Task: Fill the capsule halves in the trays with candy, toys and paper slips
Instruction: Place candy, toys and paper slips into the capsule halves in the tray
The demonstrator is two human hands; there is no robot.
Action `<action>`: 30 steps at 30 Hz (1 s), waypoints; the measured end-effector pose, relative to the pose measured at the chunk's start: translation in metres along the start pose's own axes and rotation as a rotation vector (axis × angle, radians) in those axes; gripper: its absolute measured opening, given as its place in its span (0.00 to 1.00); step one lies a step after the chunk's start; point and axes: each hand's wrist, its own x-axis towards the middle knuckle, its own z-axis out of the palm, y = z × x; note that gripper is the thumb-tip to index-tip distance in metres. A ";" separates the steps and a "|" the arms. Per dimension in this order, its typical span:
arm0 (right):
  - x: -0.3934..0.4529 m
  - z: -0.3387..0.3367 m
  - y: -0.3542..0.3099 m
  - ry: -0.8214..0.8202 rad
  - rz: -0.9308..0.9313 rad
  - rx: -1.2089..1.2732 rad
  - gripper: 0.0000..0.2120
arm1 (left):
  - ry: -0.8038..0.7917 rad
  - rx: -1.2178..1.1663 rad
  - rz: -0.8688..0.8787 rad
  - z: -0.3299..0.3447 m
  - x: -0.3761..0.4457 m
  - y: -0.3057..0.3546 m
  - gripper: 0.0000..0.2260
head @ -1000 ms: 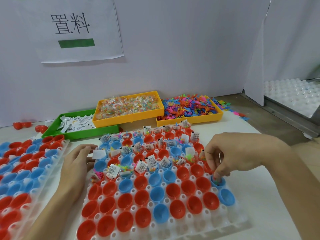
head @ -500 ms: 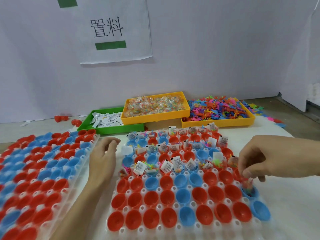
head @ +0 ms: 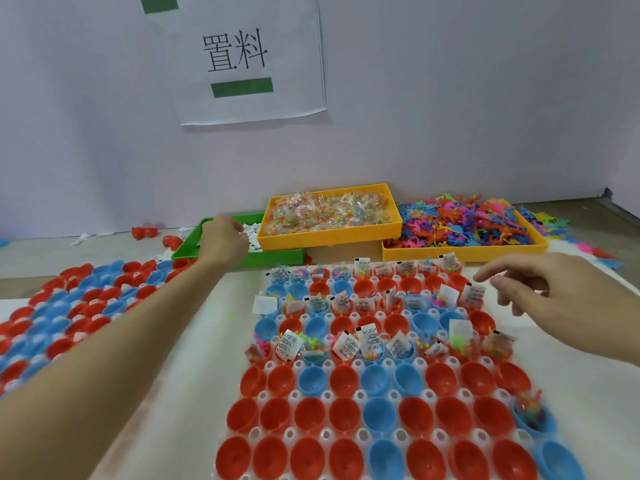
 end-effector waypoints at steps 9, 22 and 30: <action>0.004 0.020 0.011 0.106 0.037 0.031 0.08 | -0.238 0.343 0.015 0.018 0.042 -0.001 0.06; 0.005 0.020 0.014 0.128 0.053 0.060 0.06 | -0.122 0.053 -0.174 0.027 0.045 0.001 0.05; 0.005 0.020 0.013 0.159 0.051 0.084 0.07 | 0.214 -0.350 -0.230 -0.004 0.025 0.008 0.04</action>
